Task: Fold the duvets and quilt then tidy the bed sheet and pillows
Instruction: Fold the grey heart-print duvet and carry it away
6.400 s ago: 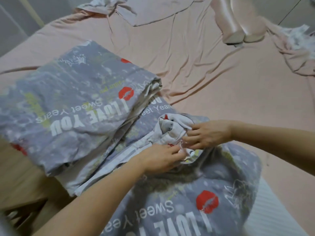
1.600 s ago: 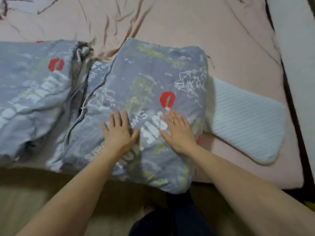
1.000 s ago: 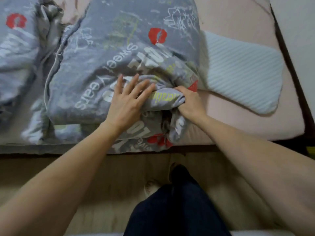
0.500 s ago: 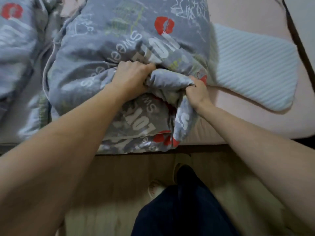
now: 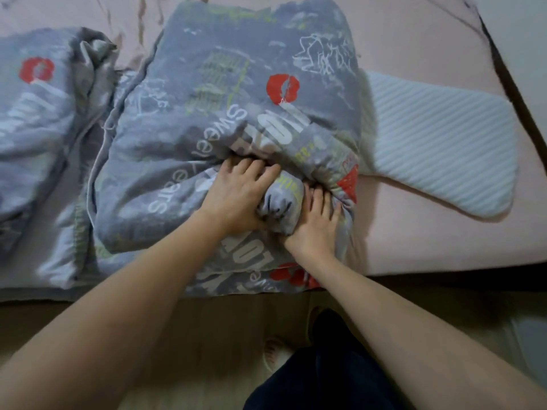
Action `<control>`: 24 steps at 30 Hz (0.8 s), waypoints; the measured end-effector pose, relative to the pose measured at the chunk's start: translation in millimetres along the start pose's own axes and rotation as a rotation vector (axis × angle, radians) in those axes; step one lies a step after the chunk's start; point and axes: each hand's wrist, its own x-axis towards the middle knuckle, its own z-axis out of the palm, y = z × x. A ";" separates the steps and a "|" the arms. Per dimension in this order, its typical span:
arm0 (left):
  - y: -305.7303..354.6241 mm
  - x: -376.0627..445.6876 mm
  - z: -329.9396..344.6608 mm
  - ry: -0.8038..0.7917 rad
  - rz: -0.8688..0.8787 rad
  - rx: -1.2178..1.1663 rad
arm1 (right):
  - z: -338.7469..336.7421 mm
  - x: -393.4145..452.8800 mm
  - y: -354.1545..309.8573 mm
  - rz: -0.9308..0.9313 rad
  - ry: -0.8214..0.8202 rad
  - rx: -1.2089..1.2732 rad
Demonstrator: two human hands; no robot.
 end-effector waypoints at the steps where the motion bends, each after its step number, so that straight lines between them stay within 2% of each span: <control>1: 3.1 -2.0 2.1 -0.018 -0.016 0.060 | -0.1 0.7 6.0 -0.045 0.068 -0.047; 2: 6.4 -1.1 1.3 -0.035 -0.044 0.087 | -3.9 3.5 12.9 -0.087 0.111 -0.071; 5: 13.7 18.1 -16.3 -0.154 -0.108 0.046 | -28.8 20.2 27.7 -0.203 0.020 -0.036; 7: 19.9 29.2 -36.1 -0.198 -0.048 0.023 | -37.7 22.3 38.0 -0.245 0.016 0.007; 10: 44.4 22.4 -68.4 -0.191 0.081 0.038 | -49.9 -3.0 66.5 -0.303 0.092 0.120; 11: 58.1 15.5 -77.7 -0.192 0.123 0.028 | -55.8 -15.2 78.0 -0.321 0.070 0.134; 12: 75.3 5.7 -84.4 -0.195 0.166 0.012 | -60.8 -27.3 90.6 -0.328 0.016 0.120; 14: 113.9 -12.6 -88.7 -0.248 0.204 -0.035 | -74.1 -46.9 115.7 -0.277 -0.286 0.056; 15: 126.2 -16.8 -85.3 -0.317 0.214 -0.038 | -75.1 -50.5 125.2 -0.278 -0.437 -0.029; 17: 133.9 -12.7 -82.4 -0.538 0.236 -0.072 | -79.7 -52.5 138.7 -0.374 -0.589 -0.192; 19: 118.5 3.1 -86.5 -0.737 0.172 -0.264 | -89.2 -47.6 143.8 -0.414 -0.734 -0.223; 20: 107.5 11.7 -89.7 -0.738 0.104 -0.393 | -99.4 -41.7 141.2 -0.387 -0.816 -0.171; 21: 97.2 21.7 -94.5 -0.627 0.019 -0.497 | -110.9 -34.6 136.7 -0.343 -0.863 -0.035; 22: 87.9 31.8 -96.6 -0.429 -0.086 -0.529 | -124.2 -27.0 129.0 -0.269 -0.861 0.138; 23: 82.3 39.7 -96.5 -0.232 -0.191 -0.496 | -134.1 -17.6 122.6 -0.162 -0.777 0.323; 24: 77.7 48.3 -97.8 -0.138 -0.279 -0.444 | -141.3 -2.6 117.7 -0.048 -0.612 0.451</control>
